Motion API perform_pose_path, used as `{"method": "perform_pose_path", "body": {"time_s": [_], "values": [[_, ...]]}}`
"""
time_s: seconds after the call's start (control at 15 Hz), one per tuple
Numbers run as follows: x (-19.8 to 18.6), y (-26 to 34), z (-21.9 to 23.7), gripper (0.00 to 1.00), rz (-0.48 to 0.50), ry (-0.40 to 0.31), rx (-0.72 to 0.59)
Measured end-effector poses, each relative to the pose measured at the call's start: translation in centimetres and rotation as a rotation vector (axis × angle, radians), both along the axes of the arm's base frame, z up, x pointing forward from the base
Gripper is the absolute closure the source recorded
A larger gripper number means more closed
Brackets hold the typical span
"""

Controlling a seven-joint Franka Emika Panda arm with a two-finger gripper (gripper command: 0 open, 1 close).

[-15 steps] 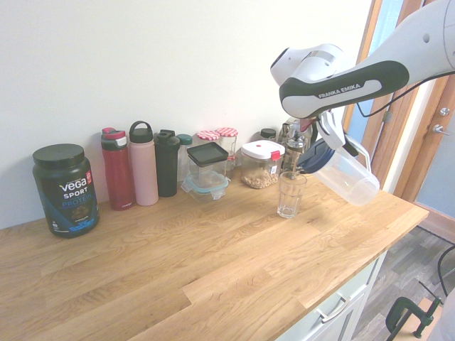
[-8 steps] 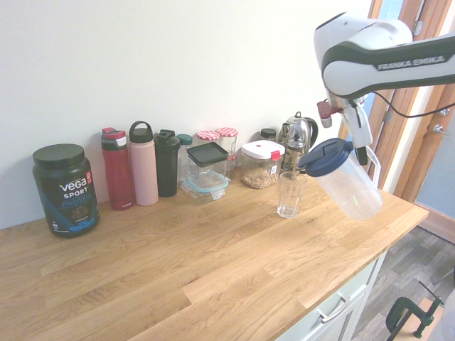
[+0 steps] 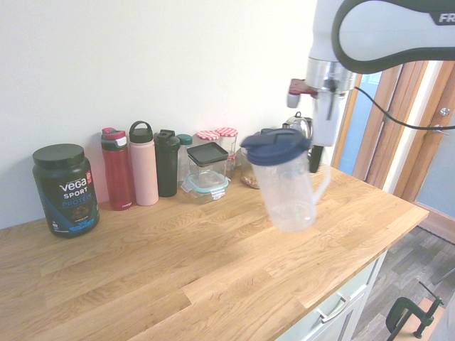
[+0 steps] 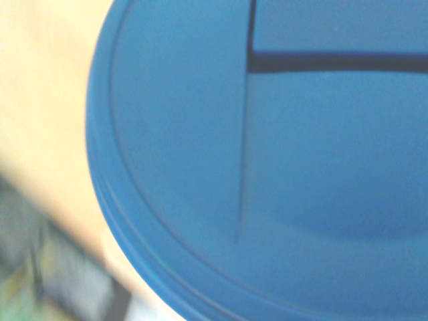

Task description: Pour me some water

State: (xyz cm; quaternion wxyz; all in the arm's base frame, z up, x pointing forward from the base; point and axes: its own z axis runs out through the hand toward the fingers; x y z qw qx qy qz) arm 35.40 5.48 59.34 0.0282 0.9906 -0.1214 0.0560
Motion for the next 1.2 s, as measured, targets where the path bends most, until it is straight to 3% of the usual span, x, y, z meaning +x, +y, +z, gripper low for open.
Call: {"method": "perform_pose_path", "body": {"time_s": [0.27,0.67,1.2], "values": [[4.1,4.7,-2.1,1.00,-0.172,-0.101,0.167],[4.7,10.5,-8.0,1.00,-0.348,-0.331,0.306],[6.4,12.5,-14.3,1.00,-0.371,-0.293,0.305]]}}
